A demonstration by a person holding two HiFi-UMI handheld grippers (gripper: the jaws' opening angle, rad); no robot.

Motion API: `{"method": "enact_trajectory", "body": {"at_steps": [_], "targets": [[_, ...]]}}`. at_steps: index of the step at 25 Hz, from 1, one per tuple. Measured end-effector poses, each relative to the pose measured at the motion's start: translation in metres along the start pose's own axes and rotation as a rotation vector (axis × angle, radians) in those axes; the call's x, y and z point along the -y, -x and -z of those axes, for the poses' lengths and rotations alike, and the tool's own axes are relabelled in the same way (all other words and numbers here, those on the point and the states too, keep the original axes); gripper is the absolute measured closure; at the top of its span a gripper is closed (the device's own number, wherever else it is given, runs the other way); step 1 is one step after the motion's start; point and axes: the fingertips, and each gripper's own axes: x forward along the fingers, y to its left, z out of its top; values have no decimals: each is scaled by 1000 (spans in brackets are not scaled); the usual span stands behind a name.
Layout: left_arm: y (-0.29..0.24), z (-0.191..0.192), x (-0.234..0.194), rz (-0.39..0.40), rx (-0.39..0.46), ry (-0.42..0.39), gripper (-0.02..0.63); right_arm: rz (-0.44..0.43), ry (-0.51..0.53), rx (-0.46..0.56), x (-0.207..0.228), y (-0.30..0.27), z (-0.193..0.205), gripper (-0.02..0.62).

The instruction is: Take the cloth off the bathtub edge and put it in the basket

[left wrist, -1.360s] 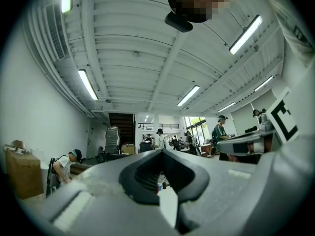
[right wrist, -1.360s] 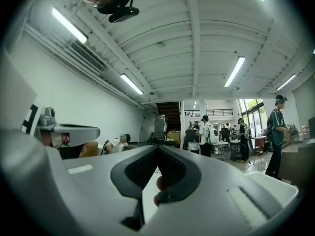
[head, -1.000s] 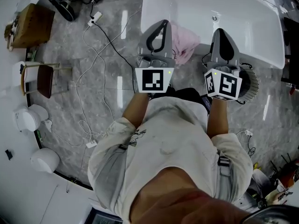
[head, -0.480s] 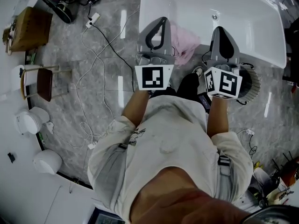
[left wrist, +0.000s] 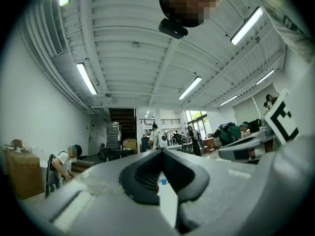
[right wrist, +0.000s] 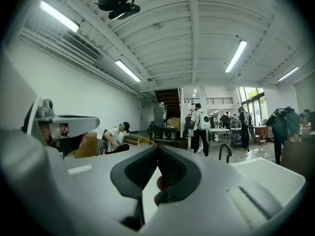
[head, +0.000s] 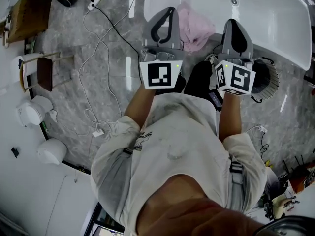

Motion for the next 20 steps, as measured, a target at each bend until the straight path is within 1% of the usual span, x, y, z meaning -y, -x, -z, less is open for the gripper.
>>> {"method": "enact_trajectory", "body": {"at_steps": [4,8,13,14,17,20], "targets": [[-6,28,-4,-23,-35,13,604,-37,-11,-69,-3,-22,44,592],[-11,59,-5,-41,-72,23,604,-81,-12,-148,-7,-42,97,592],[-17,94,-8,-62,-103,38,604,-169,-23,-245,-20,-61,164,589],[-18,101,-9,-66,-109,41,604,-188,-21,-267,-23,-64,177,564],[-16,123,-9,-79,-136,53,604,-229,-18,-337,-30,-72,218,544],[-14,144,-8,-86,-163,63,604,-274,14,-419,-37,-79,260,479]]}}
